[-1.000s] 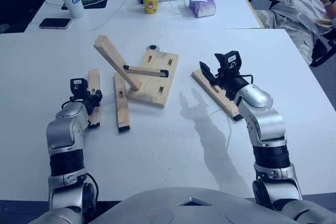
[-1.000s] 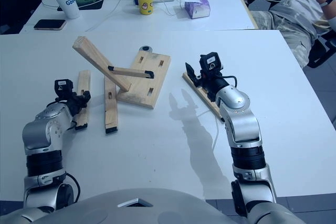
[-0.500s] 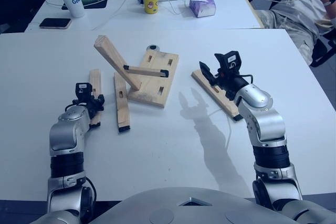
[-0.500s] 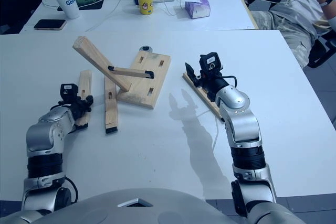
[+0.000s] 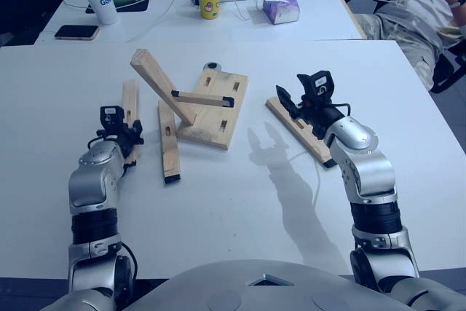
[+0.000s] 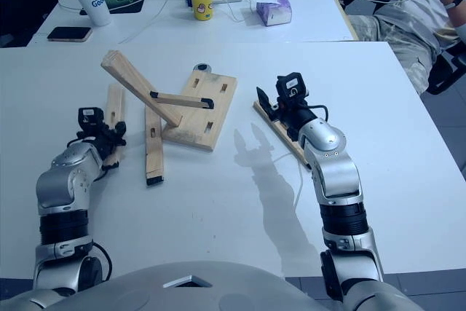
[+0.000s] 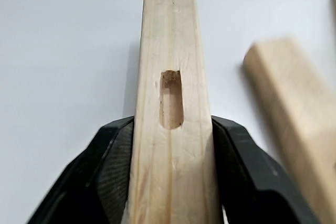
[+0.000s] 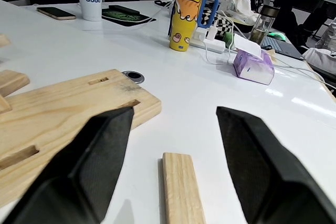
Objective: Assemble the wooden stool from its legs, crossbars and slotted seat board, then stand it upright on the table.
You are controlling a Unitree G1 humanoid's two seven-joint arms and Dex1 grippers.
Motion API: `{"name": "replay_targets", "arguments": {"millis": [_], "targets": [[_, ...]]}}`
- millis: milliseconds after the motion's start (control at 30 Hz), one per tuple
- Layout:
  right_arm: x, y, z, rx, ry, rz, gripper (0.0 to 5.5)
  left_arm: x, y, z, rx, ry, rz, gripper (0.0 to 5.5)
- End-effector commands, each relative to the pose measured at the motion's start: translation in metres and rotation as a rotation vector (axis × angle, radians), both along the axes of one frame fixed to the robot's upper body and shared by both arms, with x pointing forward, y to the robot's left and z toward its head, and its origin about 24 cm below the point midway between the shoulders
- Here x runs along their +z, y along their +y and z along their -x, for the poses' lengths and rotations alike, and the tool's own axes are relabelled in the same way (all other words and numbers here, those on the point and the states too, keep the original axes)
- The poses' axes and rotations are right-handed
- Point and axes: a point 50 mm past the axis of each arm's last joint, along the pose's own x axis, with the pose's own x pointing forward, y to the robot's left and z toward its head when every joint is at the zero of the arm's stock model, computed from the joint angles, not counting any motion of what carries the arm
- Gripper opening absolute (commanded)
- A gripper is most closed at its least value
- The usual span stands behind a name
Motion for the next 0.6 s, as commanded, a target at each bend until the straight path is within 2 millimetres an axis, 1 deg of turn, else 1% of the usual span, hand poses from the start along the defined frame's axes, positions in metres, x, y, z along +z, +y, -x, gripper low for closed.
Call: {"name": "replay_targets", "arguments": {"millis": [33,100,133,167,200,233,267,300,333,367,433,467,533,600], "targets": [[0.014,-0.001,-0.007,-0.01,-0.056,-0.023,2.92,0.046,0.0,-0.014,-0.014,-0.287,-0.036,2.06],[0.017,-0.002,-0.009,-0.01,-0.064,-0.037,2.92,0.057,0.001,-0.015,-0.016,-0.36,-0.063,2.06],[0.023,-0.004,-0.012,-0.016,-0.071,-0.078,2.92,0.068,-0.001,-0.016,-0.036,-0.424,-0.081,2.06],[0.027,-0.005,-0.014,-0.02,-0.076,-0.107,2.92,0.075,-0.002,-0.016,-0.05,-0.463,-0.091,2.06],[0.039,-0.003,-0.016,0.001,-0.072,-0.219,2.92,0.088,-0.008,-0.016,-0.101,-0.533,-0.085,2.06],[0.047,-0.002,-0.016,0.024,-0.07,-0.298,2.92,0.096,-0.013,-0.015,-0.137,-0.579,-0.079,2.06],[0.061,0.001,-0.017,0.07,-0.06,-0.44,2.92,0.111,-0.021,-0.012,-0.212,-0.655,-0.106,2.06],[0.071,0.004,-0.016,0.11,-0.051,-0.532,2.92,0.121,-0.027,-0.01,-0.265,-0.705,-0.128,2.06],[0.077,0.005,-0.015,0.133,-0.044,-0.58,2.92,0.126,-0.03,-0.008,-0.294,-0.732,-0.145,2.06],[0.089,0.007,-0.015,0.189,-0.018,-0.728,2.92,0.138,-0.037,-0.005,-0.35,-0.781,-0.138,2.06],[0.103,0.009,-0.013,0.262,0.019,-0.881,2.92,0.149,-0.044,-0.001,-0.406,-0.826,-0.121,2.06],[0.115,0.01,-0.011,0.327,0.019,-0.957,2.92,0.16,-0.05,0.004,-0.471,-0.845,-0.065,2.06],[0.128,0.009,-0.008,0.391,0.02,-1.02,2.92,0.171,-0.058,0.009,-0.548,-0.856,-0.004,2.06],[0.141,0.011,-0.004,0.454,0.023,-1.068,2.92,0.175,-0.068,0.015,-0.634,-0.843,-0.011,2.06]]}}
